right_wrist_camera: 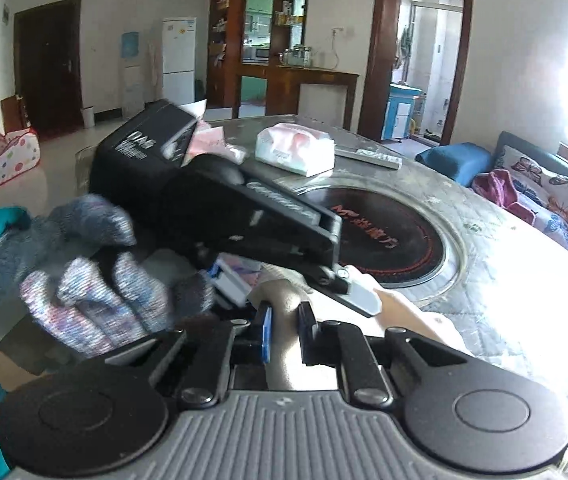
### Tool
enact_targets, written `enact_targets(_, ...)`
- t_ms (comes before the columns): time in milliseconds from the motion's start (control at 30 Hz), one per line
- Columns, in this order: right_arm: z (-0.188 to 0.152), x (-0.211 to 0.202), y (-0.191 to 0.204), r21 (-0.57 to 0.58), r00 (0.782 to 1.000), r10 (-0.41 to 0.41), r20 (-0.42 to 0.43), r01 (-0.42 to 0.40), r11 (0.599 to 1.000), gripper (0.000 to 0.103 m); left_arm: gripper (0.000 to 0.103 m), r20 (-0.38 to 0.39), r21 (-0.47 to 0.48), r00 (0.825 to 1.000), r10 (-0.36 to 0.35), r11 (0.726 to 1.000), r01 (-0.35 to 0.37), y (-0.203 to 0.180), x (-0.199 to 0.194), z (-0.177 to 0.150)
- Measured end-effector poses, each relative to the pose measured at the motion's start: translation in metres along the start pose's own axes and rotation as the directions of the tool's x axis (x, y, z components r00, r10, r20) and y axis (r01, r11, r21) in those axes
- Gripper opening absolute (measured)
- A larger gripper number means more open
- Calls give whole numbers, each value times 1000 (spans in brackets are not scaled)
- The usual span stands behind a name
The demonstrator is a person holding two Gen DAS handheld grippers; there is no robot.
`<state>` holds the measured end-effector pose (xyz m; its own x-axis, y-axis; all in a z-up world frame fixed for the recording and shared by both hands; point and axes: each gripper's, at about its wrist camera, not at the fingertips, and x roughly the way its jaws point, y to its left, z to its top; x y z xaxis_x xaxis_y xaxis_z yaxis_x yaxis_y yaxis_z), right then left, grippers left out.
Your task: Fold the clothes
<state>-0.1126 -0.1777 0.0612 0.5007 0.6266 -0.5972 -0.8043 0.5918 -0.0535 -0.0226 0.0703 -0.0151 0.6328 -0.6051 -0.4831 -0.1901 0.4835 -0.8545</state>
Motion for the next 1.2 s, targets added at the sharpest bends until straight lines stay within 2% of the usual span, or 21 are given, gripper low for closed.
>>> enact_targets(67,-5,-4,-5,23,1000,-11,-2,11,1000,12,28,2,-1,1000,11,1000,-11,3,1,-1)
enact_targets(167,-12,-10,-12,57,1000,-26,-5,27,998,14,20,7,-2,1000,26,1000,-26,10,-1,-1)
enact_targets(433,-31,-25,-30,148,998,-68,-15,69,987,20,19,26,75,998,49,996,-50,5,-6,-7)
enact_targets(533,-49,-38,-58,247,985,-170,-40,175,953,23,19,33,101,998,58,993,-61,0,-6,-10)
enact_targets(633,-67,-51,-85,329,961,-268,-69,276,903,28,19,39,126,997,66,989,-70,-4,-5,-12)
enact_targets(767,-92,-59,-119,413,932,-347,-101,356,838,33,19,48,155,995,84,984,-90,-11,-2,-14)
enact_targets(900,-112,-60,-148,497,919,-375,-121,383,779,38,19,53,176,994,99,978,-107,-16,-2,-15)
enact_targets(1000,-121,-56,-159,537,916,-383,-121,384,751,43,19,58,197,992,112,973,-122,-20,0,-16)
enact_targets(1067,-127,-56,-166,586,928,-358,-107,350,731,43,19,64,217,990,123,967,-134,-24,2,-17)
enact_targets(1167,-132,-58,-169,610,930,-356,-90,334,719,43,19,72,243,988,140,958,-153,-29,4,-18)
enact_targets(1200,-130,-59,-167,614,933,-351,-83,325,719,37,19,76,252,986,147,954,-161,-31,4,-19)
